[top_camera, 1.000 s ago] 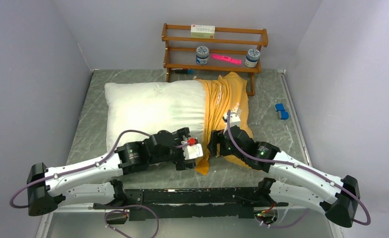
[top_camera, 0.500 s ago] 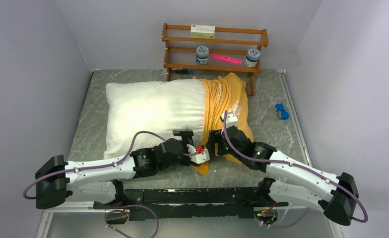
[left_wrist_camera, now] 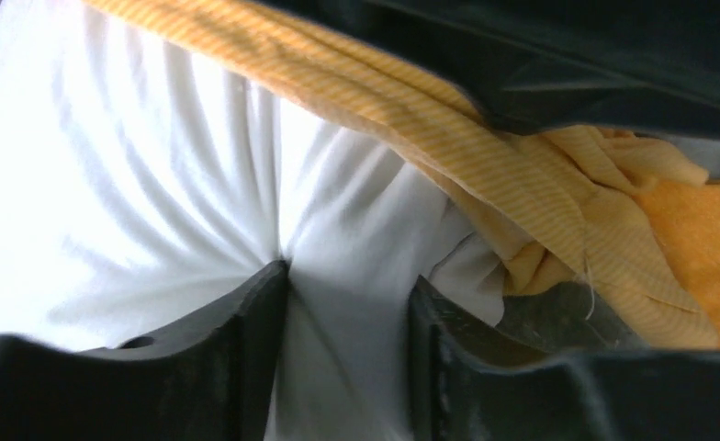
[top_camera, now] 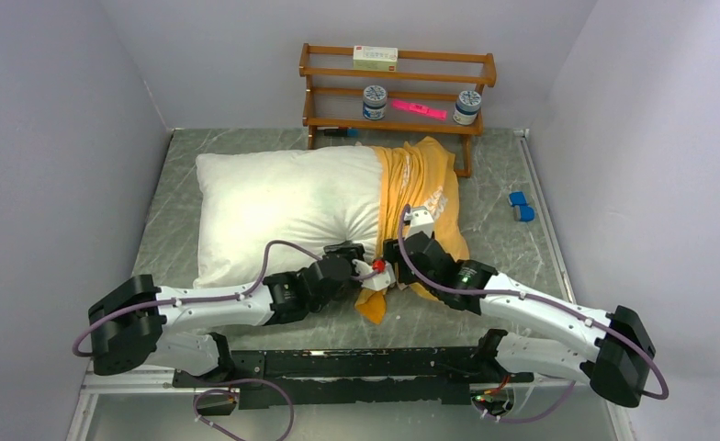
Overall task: Remove the pillowcase from the pillow
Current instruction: Remove the pillow from the pillowcase.
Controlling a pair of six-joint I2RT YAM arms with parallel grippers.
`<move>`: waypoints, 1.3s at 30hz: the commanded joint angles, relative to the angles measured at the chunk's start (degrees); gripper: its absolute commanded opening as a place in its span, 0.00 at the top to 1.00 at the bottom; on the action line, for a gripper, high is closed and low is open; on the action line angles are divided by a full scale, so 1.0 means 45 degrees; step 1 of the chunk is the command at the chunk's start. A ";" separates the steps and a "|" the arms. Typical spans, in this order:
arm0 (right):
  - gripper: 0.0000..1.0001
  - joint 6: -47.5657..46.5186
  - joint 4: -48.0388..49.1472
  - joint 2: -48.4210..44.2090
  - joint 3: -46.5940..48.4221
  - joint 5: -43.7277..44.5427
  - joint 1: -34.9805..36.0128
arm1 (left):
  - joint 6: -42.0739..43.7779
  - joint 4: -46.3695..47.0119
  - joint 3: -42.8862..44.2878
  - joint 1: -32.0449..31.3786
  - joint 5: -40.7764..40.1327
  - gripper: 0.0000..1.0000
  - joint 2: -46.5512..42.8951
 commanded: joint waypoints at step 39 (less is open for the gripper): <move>1.00 -0.3288 -0.3304 -0.1461 0.3432 0.2407 -0.5050 | -0.2520 -0.3906 0.1569 0.2829 -0.3202 0.95 -0.4394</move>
